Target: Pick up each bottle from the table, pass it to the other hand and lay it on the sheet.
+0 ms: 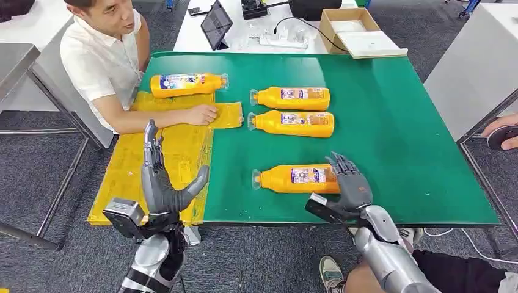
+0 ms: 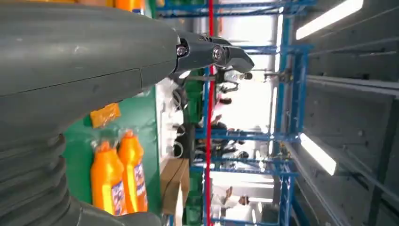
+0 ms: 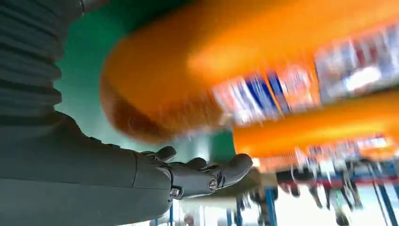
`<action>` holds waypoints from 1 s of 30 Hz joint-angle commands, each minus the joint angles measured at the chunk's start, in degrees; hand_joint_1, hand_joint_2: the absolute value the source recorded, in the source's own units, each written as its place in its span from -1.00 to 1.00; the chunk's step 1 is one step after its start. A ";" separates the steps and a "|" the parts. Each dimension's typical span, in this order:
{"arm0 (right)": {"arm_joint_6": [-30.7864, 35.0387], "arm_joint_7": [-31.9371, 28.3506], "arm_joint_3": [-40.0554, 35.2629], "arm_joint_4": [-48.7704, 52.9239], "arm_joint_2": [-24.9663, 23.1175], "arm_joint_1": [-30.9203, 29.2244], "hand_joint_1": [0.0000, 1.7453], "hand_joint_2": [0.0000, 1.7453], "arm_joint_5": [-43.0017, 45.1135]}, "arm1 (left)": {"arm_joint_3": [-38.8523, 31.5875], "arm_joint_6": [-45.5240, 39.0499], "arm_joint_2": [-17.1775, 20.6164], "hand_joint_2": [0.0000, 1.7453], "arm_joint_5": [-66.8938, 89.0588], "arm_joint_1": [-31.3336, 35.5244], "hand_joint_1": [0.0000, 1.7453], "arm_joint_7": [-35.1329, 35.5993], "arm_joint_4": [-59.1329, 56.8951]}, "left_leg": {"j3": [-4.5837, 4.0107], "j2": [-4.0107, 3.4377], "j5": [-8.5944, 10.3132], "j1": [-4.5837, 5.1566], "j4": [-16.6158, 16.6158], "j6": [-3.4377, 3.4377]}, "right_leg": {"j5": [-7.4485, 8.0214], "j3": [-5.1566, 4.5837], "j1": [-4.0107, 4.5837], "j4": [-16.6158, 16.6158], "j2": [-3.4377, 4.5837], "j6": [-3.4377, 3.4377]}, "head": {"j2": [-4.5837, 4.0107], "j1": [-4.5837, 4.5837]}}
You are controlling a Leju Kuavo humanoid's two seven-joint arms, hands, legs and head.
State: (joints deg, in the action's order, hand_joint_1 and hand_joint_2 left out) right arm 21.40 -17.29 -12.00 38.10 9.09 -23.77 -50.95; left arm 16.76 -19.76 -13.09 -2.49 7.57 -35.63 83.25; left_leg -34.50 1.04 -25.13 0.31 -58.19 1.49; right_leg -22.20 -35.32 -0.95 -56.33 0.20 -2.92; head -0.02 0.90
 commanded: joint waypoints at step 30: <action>-9.49 -1.64 -1.20 -16.02 -1.20 -6.12 1.00 1.00 2.37 | 2.61 2.15 1.41 1.00 -1.11 1.79 -1.00 1.35 -1.81 | 0.51 -0.08 -0.08 -0.09 0.11 -0.12 | -0.08 0.46 0.11 0.15 -0.07 0.15 | 0.00 -0.02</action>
State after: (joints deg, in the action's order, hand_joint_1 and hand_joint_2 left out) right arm 14.01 -19.02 -12.00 28.13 8.66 -30.35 -48.74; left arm 18.16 -17.57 -13.09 -3.39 8.28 -34.64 83.08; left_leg -34.28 0.95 -25.14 0.31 -58.19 1.50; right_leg -22.19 -35.19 -0.94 -56.30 0.22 -2.92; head -0.02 0.87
